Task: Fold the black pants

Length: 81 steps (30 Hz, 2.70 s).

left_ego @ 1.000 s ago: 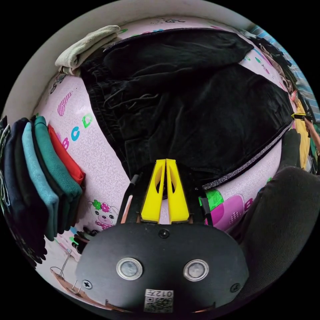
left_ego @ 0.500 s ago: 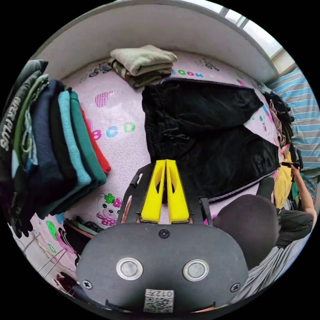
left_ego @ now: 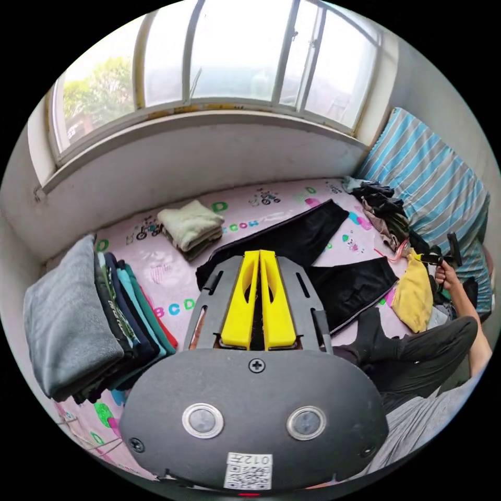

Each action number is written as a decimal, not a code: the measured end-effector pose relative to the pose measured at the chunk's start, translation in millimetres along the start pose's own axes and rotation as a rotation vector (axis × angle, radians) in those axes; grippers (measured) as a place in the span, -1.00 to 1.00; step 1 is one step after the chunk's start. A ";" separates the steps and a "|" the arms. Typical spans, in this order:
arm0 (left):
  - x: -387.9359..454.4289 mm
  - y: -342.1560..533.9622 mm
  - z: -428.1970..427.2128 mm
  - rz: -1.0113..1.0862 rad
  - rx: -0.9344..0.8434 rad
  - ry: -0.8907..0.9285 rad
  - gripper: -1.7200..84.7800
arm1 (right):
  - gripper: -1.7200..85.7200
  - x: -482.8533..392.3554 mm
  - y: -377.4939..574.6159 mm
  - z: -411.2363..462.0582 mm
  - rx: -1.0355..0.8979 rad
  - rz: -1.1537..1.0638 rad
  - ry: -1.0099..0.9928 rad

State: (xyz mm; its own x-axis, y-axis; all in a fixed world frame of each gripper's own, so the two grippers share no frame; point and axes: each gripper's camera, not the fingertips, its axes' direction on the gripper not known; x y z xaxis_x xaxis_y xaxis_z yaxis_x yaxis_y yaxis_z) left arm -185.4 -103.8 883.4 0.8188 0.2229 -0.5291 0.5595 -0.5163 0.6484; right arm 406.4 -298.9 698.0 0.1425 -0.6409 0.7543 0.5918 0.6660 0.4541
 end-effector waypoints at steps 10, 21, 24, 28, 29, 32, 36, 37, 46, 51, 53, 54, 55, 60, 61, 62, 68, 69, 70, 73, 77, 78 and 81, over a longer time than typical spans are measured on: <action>117.5 -10.8 -67.8 0.224 0.147 0.120 -0.96 | -0.98 -69.8 112.4 -116.0 0.205 0.091 0.025; 238.6 -20.9 23.4 0.336 -0.009 0.330 -0.96 | -0.98 -144.2 131.8 -156.1 0.220 -0.092 0.117; 267.4 -25.2 66.6 0.335 -0.067 0.374 -0.96 | -0.98 -129.6 139.0 -174.0 0.269 -0.066 0.093; 305.2 -28.5 126.9 0.363 -0.157 0.371 -0.96 | -0.98 -84.2 158.0 -206.9 0.312 0.024 -0.032; 308.2 -28.2 133.3 0.366 -0.163 0.369 -0.96 | -0.98 -72.2 164.8 -223.0 0.329 0.011 -0.070; 306.0 -21.9 157.9 0.378 -0.198 0.333 -0.96 | -0.98 -52.6 182.6 -269.6 0.394 -0.037 -0.048; 250.3 3.2 142.7 0.294 -0.240 0.188 -0.96 | -0.98 -43.2 159.4 -312.8 0.446 -0.129 0.023; 227.2 12.6 118.6 0.243 -0.216 0.143 -0.96 | -0.98 -41.9 130.6 -320.7 0.462 -0.149 0.012; 175.2 -45.1 34.1 0.235 0.011 -0.051 -0.95 | -0.98 35.5 5.2 -377.2 0.483 0.017 0.385; 249.5 -40.9 119.4 0.340 0.041 0.287 -0.95 | -0.98 126.0 245.7 -336.8 0.398 0.400 0.479; 275.8 -26.0 145.3 0.374 0.020 0.436 -0.95 | -0.98 126.3 388.3 -302.8 0.389 0.578 0.515; 292.2 -19.5 161.5 0.406 -0.037 0.481 -0.95 | -0.98 122.6 421.1 -295.8 0.399 0.633 0.528; 307.8 -16.7 174.1 0.456 -0.091 0.492 -0.95 | -0.98 114.0 478.9 -283.8 0.421 0.741 0.528; 351.7 -30.2 184.0 0.565 -0.145 0.474 -0.95 | -0.98 75.4 562.5 -260.3 0.489 0.858 0.513; 357.2 -32.9 182.4 0.542 -0.134 0.491 -0.95 | -0.98 73.5 550.7 -251.3 0.463 0.824 0.516; 359.9 -33.5 181.9 0.532 -0.131 0.498 -0.95 | -0.98 75.1 529.7 -239.4 0.419 0.778 0.525; 378.9 -9.7 192.1 0.532 -0.122 0.489 -0.95 | -0.98 97.7 366.2 -160.7 0.264 0.464 0.544; 375.1 -0.8 201.2 0.514 -0.139 0.477 -0.95 | -0.98 99.4 348.8 -150.4 0.242 0.427 0.547; 367.7 8.1 210.6 0.491 -0.154 0.458 -0.95 | -0.98 103.1 315.7 -129.1 0.197 0.358 0.563; 334.3 26.6 235.5 0.404 -0.202 0.363 -0.95 | -0.98 121.0 249.9 -74.0 0.087 0.235 0.612; 280.5 36.4 262.4 0.244 -0.256 0.273 -0.95 | -0.98 142.9 208.6 -8.5 -0.138 0.110 0.706; 263.7 39.3 271.0 0.202 -0.260 0.240 -0.95 | -0.98 142.6 206.2 -3.7 -0.162 0.093 0.726; 225.2 52.6 300.2 0.125 -0.310 0.165 -0.95 | -0.98 141.7 209.9 19.8 -0.310 -0.019 0.895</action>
State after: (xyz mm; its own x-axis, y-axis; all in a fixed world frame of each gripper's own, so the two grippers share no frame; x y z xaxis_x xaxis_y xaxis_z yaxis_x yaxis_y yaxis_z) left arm -10.1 -329.0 634.0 0.8789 0.3173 -0.3561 0.4453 -0.2785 0.8509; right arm 535.1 -242.3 909.5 0.6099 -0.7912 0.0459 0.7664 0.6035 0.2199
